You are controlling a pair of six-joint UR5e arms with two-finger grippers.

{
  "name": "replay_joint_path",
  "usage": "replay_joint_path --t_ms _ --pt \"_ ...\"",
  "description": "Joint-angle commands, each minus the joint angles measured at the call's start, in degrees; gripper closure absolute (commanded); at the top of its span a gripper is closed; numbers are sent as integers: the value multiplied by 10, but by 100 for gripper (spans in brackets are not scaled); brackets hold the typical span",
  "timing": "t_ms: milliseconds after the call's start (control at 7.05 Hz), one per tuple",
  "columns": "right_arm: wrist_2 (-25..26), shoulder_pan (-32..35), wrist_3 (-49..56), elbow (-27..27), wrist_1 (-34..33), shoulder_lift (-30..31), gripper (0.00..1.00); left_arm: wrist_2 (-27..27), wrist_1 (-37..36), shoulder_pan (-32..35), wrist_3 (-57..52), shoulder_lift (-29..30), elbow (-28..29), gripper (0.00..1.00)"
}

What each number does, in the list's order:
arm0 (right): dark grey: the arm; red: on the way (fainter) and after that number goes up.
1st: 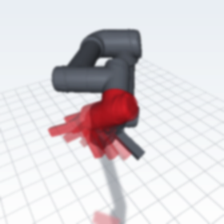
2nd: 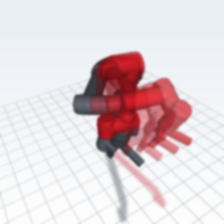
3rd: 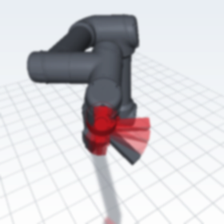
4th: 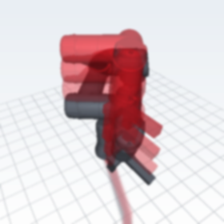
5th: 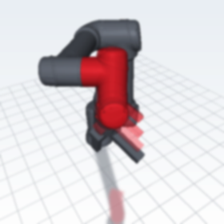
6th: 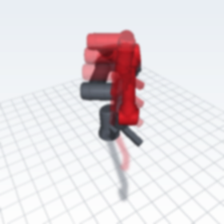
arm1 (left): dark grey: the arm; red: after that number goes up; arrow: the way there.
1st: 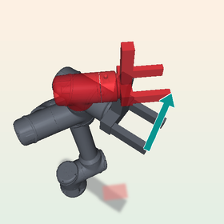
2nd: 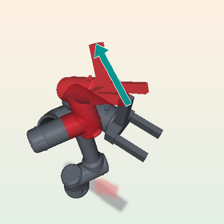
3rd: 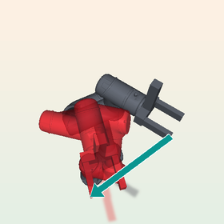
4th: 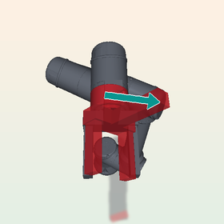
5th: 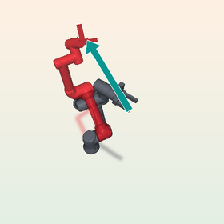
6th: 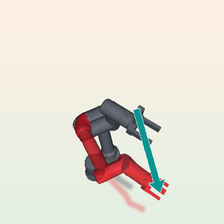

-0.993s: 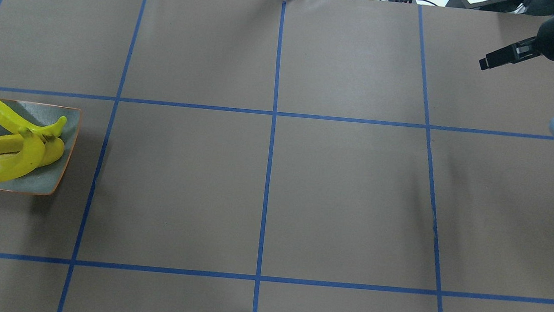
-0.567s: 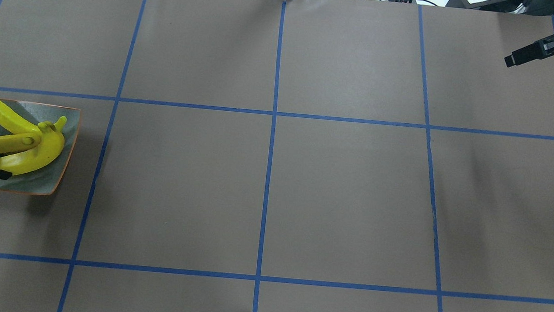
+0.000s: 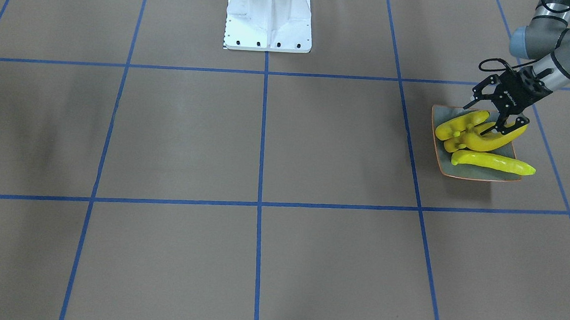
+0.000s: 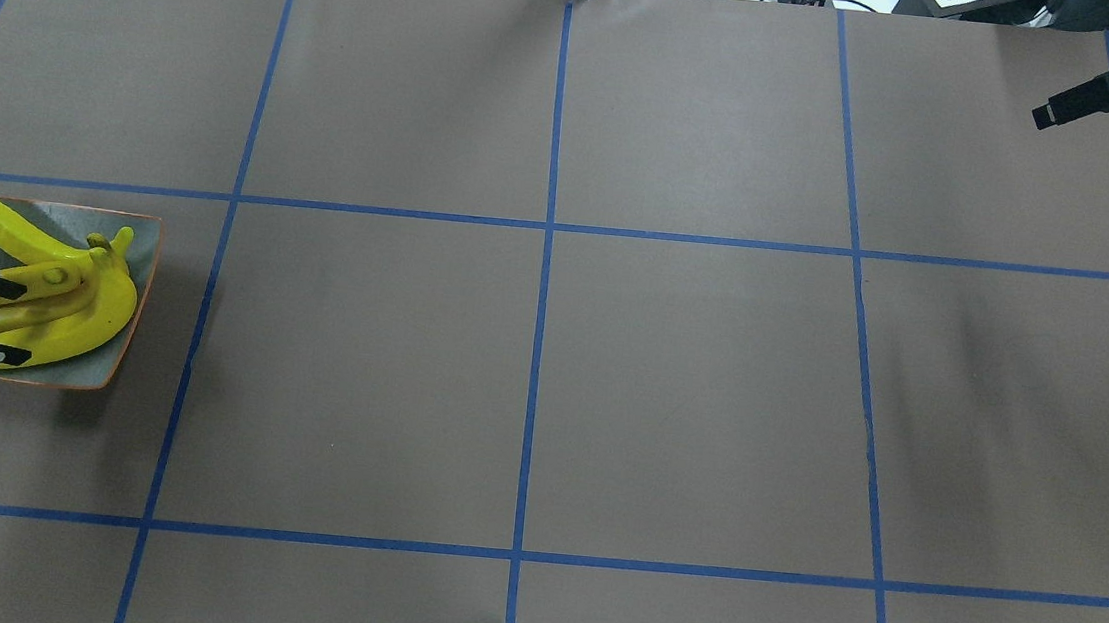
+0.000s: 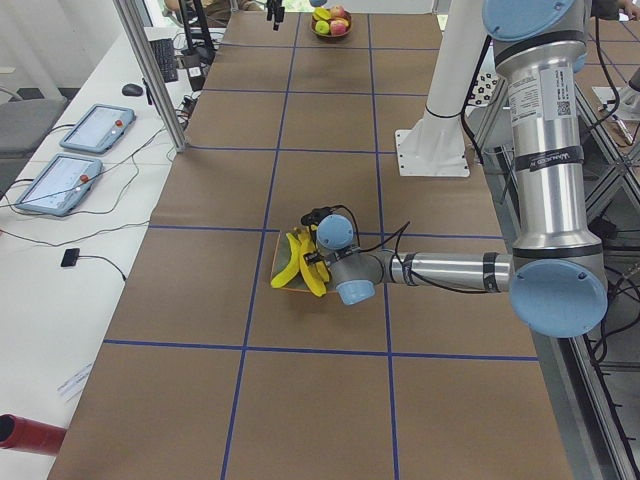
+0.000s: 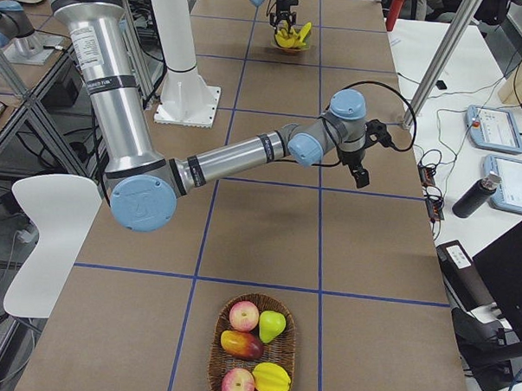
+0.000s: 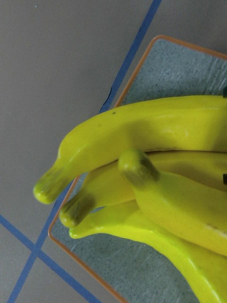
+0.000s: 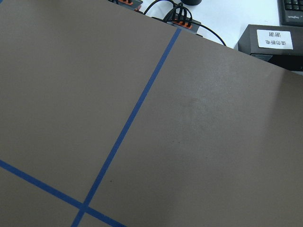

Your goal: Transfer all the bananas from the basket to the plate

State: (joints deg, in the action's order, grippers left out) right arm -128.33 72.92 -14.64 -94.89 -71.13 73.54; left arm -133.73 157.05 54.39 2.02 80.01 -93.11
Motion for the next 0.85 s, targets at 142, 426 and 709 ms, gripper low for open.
replay_joint_path --t_ms 142,426,709 --pt "-13 5 -1 1 -15 6 0 -126 -147 164 12 55 -3 1" --pt "-25 45 11 -5 -76 24 0 -145 -271 250 102 80 -10 1" --pt "-25 62 45 -5 -115 54 0 -133 -383 305 106 74 -10 1"
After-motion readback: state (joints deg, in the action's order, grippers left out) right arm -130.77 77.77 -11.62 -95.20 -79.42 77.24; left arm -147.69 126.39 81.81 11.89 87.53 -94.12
